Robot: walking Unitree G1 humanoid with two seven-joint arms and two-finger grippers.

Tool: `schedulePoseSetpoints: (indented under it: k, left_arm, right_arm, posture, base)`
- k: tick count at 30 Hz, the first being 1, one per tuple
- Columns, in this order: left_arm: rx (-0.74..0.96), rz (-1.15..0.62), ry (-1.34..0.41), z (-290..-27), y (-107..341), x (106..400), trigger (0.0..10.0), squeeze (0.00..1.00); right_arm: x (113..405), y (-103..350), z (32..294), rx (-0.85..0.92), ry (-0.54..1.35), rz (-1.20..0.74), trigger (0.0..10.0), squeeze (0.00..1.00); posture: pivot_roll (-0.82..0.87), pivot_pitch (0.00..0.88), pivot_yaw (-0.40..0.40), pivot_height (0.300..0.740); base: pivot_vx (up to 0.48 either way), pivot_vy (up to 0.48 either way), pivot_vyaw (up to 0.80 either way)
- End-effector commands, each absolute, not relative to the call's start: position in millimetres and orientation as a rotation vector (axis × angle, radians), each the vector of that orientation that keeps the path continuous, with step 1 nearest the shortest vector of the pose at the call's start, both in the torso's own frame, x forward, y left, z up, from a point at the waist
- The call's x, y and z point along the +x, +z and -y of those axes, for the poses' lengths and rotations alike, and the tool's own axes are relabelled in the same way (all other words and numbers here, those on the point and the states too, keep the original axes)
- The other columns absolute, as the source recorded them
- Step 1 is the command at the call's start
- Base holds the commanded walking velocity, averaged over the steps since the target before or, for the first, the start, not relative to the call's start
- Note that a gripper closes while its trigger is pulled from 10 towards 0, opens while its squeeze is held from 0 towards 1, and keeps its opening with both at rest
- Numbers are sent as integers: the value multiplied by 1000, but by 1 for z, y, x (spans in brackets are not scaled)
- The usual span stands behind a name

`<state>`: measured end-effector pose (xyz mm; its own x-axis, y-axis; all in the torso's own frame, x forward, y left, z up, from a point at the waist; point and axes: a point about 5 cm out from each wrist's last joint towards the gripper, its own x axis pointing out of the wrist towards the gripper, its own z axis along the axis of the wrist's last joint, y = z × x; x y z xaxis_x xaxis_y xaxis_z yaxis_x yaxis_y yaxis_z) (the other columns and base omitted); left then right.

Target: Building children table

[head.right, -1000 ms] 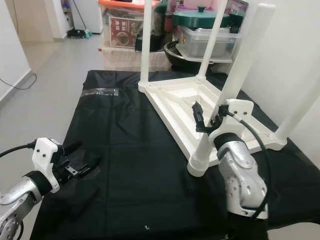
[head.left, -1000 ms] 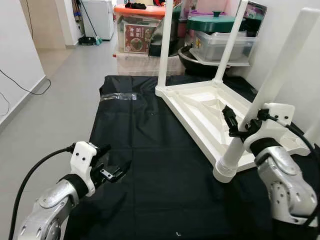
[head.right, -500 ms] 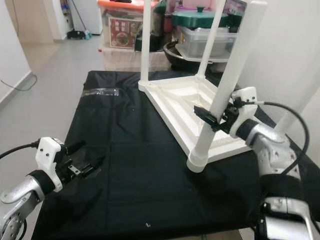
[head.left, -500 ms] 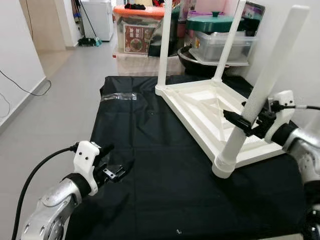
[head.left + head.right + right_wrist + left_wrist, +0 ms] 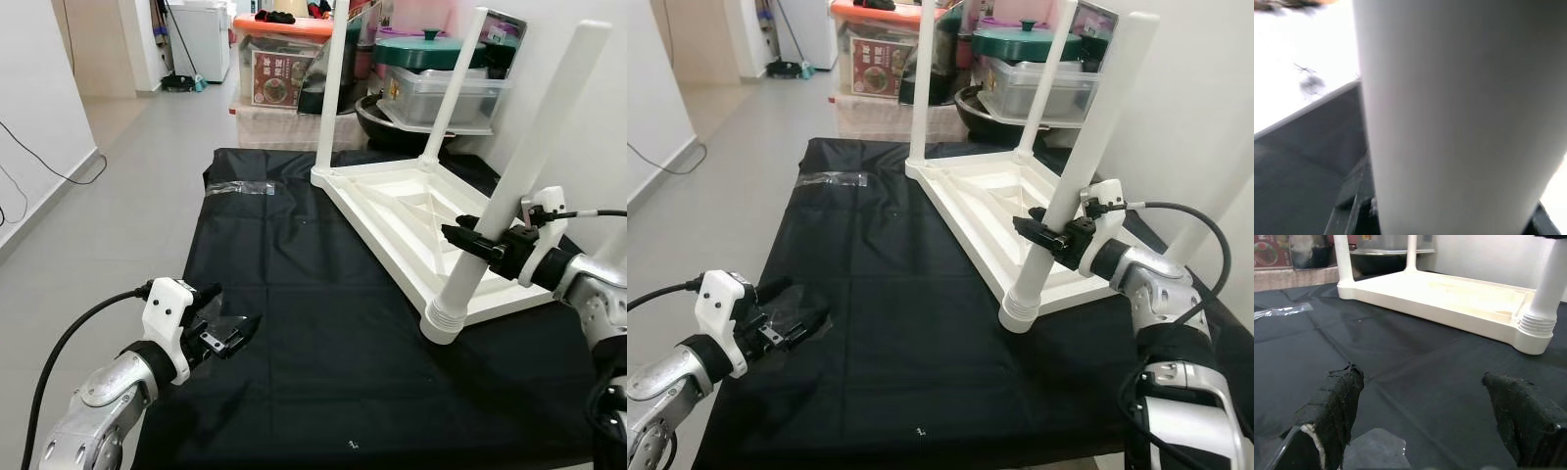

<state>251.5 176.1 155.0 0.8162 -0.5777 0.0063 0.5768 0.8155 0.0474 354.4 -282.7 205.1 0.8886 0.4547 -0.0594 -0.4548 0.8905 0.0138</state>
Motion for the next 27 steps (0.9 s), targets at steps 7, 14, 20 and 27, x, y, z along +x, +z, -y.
schedulePoseSetpoints:
  k: [7,14,20,27]
  left_arm:
    - [51,14,-620,-177,153,251,10000,0]
    - [40,33,-638,-171,156,256,10000,0]
    - [52,39,-629,-174,156,260,10000,0]
    - [42,42,-628,-170,155,258,10000,0]
  right_arm:
    - [342,164,262,76,-396,-195,0,0]
    - [328,166,189,156,-350,-130,0,0]
    - [325,172,187,137,-303,-53,0,0]
    - [331,187,180,191,-208,39,0,0]
  posture:
    - [75,0,-92,740]
    - [64,0,-80,740]
    - [55,0,-89,740]
    - [59,0,-97,740]
  base:
    - [0,0,0]
    - [0,0,0]
    - [0,0,0]
    - [0,0,0]
